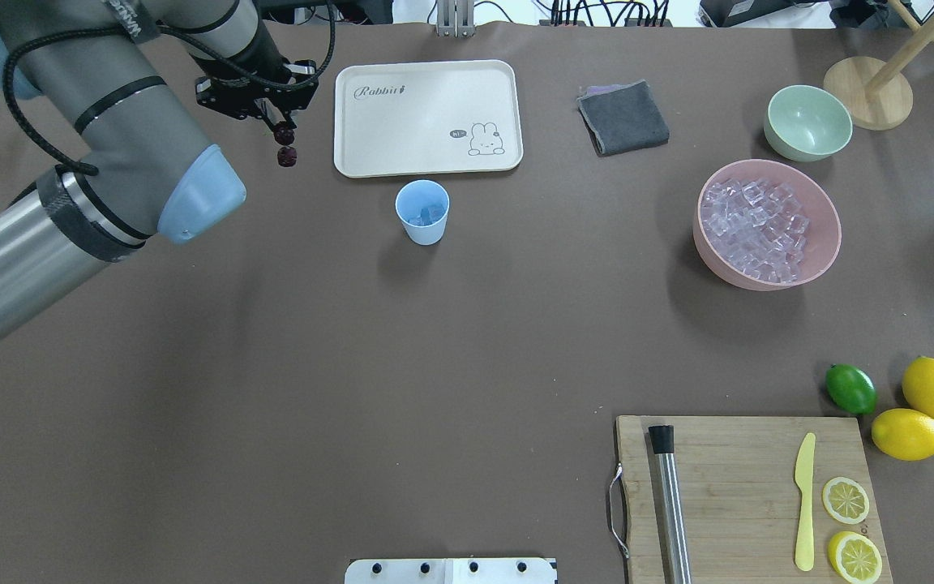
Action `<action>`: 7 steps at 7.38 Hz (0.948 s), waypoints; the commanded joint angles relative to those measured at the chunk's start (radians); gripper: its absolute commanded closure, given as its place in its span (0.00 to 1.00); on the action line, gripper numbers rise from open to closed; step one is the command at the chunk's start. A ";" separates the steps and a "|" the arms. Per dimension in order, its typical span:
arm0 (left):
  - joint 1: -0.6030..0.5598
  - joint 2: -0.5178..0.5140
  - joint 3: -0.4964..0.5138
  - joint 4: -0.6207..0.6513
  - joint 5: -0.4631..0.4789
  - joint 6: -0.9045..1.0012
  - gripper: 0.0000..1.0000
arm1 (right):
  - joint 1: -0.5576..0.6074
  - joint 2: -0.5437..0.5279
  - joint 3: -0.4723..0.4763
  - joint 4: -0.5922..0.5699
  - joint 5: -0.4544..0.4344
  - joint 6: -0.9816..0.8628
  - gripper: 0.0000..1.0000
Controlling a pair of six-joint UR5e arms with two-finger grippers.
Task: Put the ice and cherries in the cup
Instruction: 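Lift the cherries with the left gripper and carry them over the cup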
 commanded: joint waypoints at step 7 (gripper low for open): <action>0.164 -0.190 0.216 -0.093 0.198 -0.345 0.71 | -0.001 0.059 0.009 -0.138 0.006 0.024 0.01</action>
